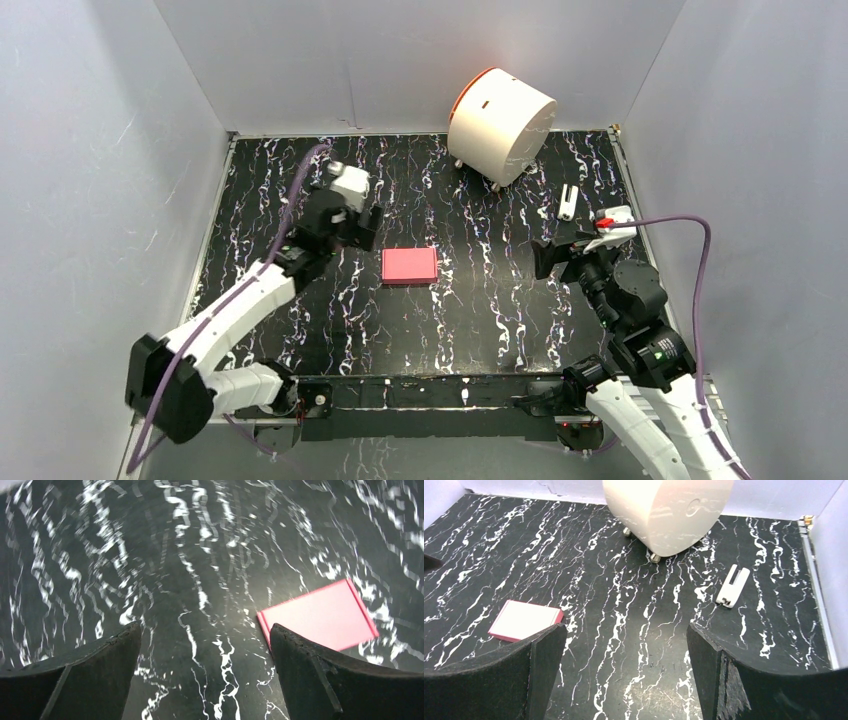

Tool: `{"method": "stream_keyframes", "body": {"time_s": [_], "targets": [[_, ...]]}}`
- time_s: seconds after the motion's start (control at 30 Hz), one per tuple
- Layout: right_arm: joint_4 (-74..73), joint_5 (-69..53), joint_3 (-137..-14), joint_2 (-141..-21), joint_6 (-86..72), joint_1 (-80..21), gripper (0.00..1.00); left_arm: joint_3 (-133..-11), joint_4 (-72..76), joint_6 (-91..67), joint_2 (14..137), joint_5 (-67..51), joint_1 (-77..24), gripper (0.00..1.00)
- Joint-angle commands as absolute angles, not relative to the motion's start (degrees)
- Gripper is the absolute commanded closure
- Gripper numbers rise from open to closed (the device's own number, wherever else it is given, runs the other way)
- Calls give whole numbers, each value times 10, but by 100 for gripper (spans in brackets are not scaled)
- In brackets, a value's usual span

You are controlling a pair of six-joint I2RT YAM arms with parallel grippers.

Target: Fold the paper box

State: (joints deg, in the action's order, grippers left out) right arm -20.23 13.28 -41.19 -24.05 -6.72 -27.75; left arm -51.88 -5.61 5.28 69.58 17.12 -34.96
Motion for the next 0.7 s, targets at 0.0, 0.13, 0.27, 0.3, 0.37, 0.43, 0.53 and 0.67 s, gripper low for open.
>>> {"method": "stream_keyframes", "body": {"time_s": [0.0,0.13,0.27,0.3,0.37,0.43,0.53,0.67], "targets": [[-204,171,-442,-223,-48,-276,1,-491,-100,-136,578,162,-260,3],[-208,192,-436,-205,-47,-277,1,-434,-100,-190,435,204,-219,2],[-207,213,-431,-191,-47,-277,1,-401,-108,-181,283,220,-218,3],[-205,216,-430,-188,-45,-277,1,-396,-113,-177,249,220,-218,3],[-204,221,-429,-186,-44,-276,1,-378,-113,-175,173,231,-218,3],[-206,226,-428,-184,-46,-276,1,-356,-103,-173,120,247,-218,4],[-205,233,-425,-182,-46,-277,1,-330,-80,-168,66,265,-218,4],[-203,236,-424,-185,-46,-277,2,-334,-75,-183,57,292,-218,4]]}}
